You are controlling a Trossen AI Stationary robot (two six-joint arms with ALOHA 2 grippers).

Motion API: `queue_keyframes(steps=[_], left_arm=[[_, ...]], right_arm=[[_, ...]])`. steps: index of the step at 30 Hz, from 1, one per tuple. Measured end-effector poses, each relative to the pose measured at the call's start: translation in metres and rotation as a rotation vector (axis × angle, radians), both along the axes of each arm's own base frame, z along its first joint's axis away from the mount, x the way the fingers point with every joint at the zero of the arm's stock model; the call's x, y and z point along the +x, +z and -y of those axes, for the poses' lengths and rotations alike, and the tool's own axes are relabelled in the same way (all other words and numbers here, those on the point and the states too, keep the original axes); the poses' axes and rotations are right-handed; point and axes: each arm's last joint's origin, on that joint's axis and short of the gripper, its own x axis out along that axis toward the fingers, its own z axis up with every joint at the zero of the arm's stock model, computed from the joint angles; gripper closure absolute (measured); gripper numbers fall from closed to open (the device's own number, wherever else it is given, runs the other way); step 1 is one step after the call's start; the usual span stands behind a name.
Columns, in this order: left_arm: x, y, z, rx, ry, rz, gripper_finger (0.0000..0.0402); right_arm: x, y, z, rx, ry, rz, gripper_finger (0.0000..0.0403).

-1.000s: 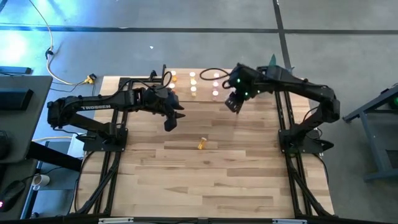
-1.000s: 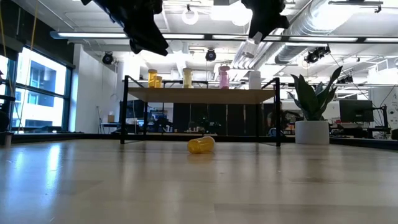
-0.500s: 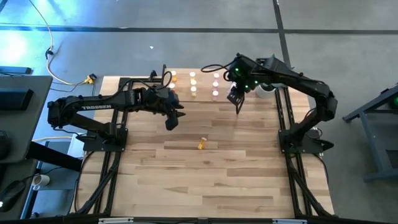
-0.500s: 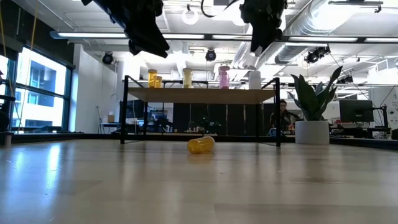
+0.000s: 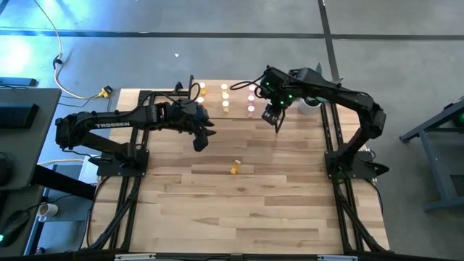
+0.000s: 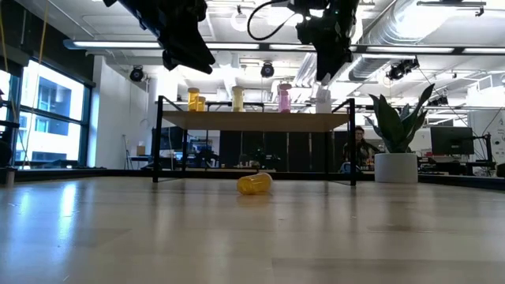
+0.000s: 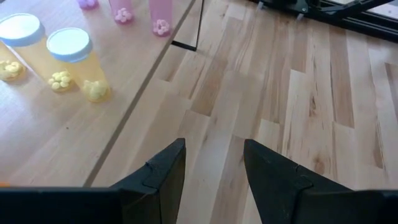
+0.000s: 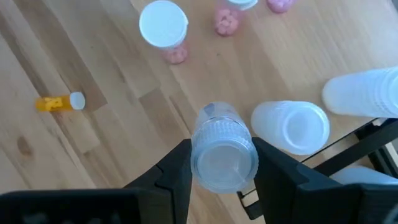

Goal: Pick and place medicine bottles onto shelf by color
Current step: Put the transparent pill bottle on the shelf aligned with other white pill bottles

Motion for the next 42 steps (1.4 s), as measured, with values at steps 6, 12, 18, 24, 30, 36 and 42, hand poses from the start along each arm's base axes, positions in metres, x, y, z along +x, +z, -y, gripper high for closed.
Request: queue_keyframes(steps=[6,12,18,24,30,36,42], left_arm=[[0.000,0.000,0.000,0.000,0.000,0.000,0.0249],[0.000,0.000,0.000,0.000,0.000,0.000,0.0249],[0.000,0.000,0.000,0.000,0.000,-0.001,0.0249],[0.000,0.000,0.000,0.000,0.000,-0.001,0.0249],[0.000,0.000,0.000,0.000,0.000,-0.001,0.0249],[0.000,0.000,0.000,-0.007,0.006,0.002,0.0249],[0.000,0.000,0.000,-0.008,0.007,0.002,0.0249]], right_arm=[[-0.004,0.000,0.007,-0.015,-0.053,-0.008,0.0279],[-0.008,-0.001,0.011,-0.017,-0.069,-0.030,0.0279],[-0.010,0.001,0.010,-0.015,-0.029,-0.052,0.0279],[-0.015,0.013,0.007,-0.019,0.018,-0.071,0.0279],[-0.014,0.010,0.007,0.004,0.055,-0.086,0.0279],[-0.012,-0.002,0.008,0.032,0.062,-0.128,0.0279],[-0.005,-0.012,0.011,0.053,0.084,-0.156,0.0279]])
